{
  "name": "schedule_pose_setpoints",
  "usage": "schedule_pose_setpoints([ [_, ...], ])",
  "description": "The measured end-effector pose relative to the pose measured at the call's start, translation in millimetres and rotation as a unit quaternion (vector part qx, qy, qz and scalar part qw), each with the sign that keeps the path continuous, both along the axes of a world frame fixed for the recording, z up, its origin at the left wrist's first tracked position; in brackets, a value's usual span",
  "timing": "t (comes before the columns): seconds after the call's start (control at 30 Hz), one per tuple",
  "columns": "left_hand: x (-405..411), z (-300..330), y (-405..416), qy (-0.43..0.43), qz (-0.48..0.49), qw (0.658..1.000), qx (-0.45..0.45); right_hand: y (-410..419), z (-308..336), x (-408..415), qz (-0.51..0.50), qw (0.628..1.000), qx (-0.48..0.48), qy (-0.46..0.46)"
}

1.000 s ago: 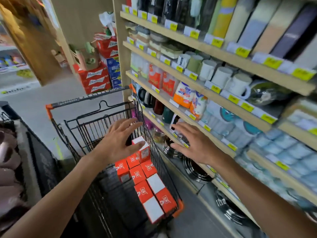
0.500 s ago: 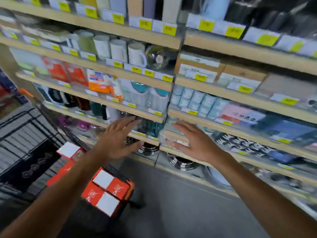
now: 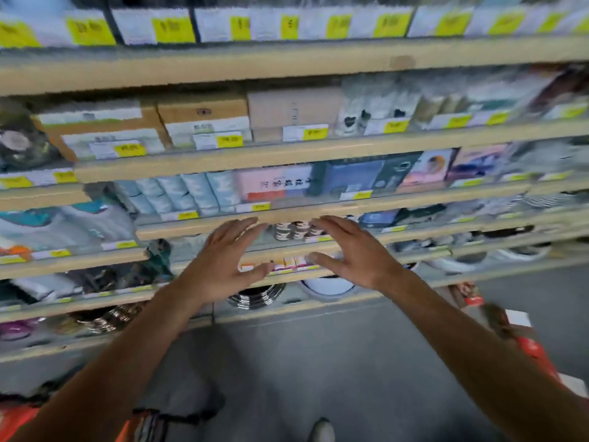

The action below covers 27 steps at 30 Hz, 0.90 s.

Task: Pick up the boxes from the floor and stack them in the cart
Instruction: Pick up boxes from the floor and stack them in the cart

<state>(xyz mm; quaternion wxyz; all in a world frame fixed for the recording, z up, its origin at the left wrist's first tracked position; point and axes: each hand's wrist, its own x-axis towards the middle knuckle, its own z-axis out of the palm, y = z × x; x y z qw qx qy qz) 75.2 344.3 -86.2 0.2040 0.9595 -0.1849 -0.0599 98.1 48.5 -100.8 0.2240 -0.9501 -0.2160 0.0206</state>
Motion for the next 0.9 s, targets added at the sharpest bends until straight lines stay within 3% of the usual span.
schedule_pose_setpoints([
  [0.43, 92, -23, -275, 0.024, -0.198, 0.980, 0.005, -260, -38, -27, -0.218, 0.976, 0.003, 0.027],
  [0.9, 134, -30, -445, 0.065, -0.375, 0.925, 0.012, -367, -31, -92, -0.396, 0.916, -0.016, 0.064],
])
